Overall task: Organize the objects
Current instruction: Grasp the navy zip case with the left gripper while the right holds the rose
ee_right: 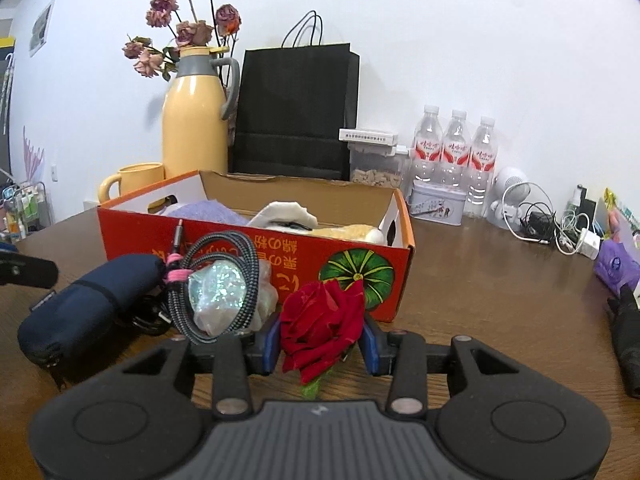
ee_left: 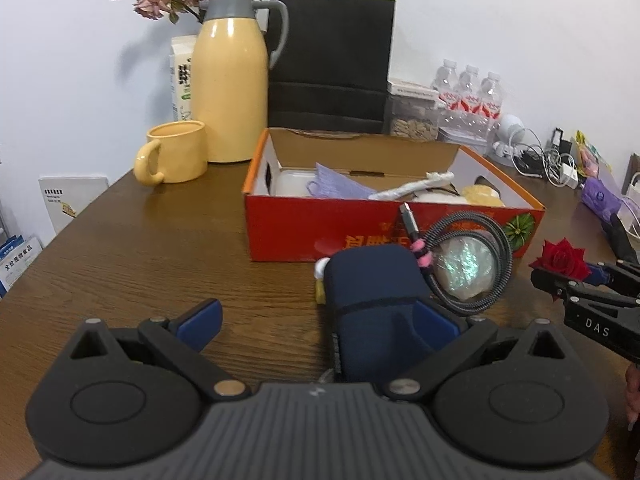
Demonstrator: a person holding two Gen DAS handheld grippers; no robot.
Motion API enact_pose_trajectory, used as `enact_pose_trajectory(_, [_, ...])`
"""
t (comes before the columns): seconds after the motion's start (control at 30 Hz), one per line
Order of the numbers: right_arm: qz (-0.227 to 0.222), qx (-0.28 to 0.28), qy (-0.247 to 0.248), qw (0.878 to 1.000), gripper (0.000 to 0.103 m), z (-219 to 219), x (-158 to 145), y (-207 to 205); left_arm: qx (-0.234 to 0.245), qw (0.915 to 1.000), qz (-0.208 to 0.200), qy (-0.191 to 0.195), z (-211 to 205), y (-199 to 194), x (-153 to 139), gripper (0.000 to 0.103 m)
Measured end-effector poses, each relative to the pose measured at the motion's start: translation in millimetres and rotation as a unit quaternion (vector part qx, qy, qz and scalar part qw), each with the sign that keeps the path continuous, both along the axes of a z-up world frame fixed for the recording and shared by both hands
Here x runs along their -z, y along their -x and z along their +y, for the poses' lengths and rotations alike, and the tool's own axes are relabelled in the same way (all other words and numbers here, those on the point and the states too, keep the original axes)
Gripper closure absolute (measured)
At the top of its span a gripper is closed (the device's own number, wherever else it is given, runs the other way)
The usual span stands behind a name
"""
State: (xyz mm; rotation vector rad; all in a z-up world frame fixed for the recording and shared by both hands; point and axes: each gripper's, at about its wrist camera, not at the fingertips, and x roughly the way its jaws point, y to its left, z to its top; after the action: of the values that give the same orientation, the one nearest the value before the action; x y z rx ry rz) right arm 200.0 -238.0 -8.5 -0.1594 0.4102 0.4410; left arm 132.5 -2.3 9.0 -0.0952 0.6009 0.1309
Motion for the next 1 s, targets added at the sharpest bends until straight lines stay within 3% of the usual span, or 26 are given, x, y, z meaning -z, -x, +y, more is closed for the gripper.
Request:
enact_pose_trajectory(0.2, [-0.007,0.001,-0.003,1.000,0.065,-1.6,-0.7,4.7,0.017,0.9998,0.014,-0.005,-16.7,-10.1,8.6,0.000])
enact_pose_trajectory(0.5, [-0.014,0.001,-0.003,1.000,0.064,-2.2,-0.9,6.8,0.000,0.9993,0.037,-0.011,-30.7,-39.4,22.5,0.000])
enact_pose_trajectory(0.73, [-0.015,-0.002,-0.004,1.000,0.064,-2.7,-1.7,7.6,-0.011,0.9982,0.050,0.031,-24.0,-46.5,31.3,0.000])
enact_pose_trajectory(0.8, [-0.015,-0.001,-0.004,1.000,0.064,-2.8,-1.8,7.6,-0.011,0.9983,0.048,0.032,-24.4,-45.6,31.4,0.004])
enact_pose_trajectory(0.9, [-0.015,-0.001,-0.004,1.000,0.064,-2.8,-1.8,7.6,-0.006,0.9979,0.048,0.043,-23.4,-44.1,31.7,0.029])
enact_pose_trajectory(1.0, [-0.015,-0.001,-0.004,1.000,0.064,-2.7,-1.7,7.5,-0.003,0.9979,0.043,0.049,-23.2,-41.2,29.9,0.035])
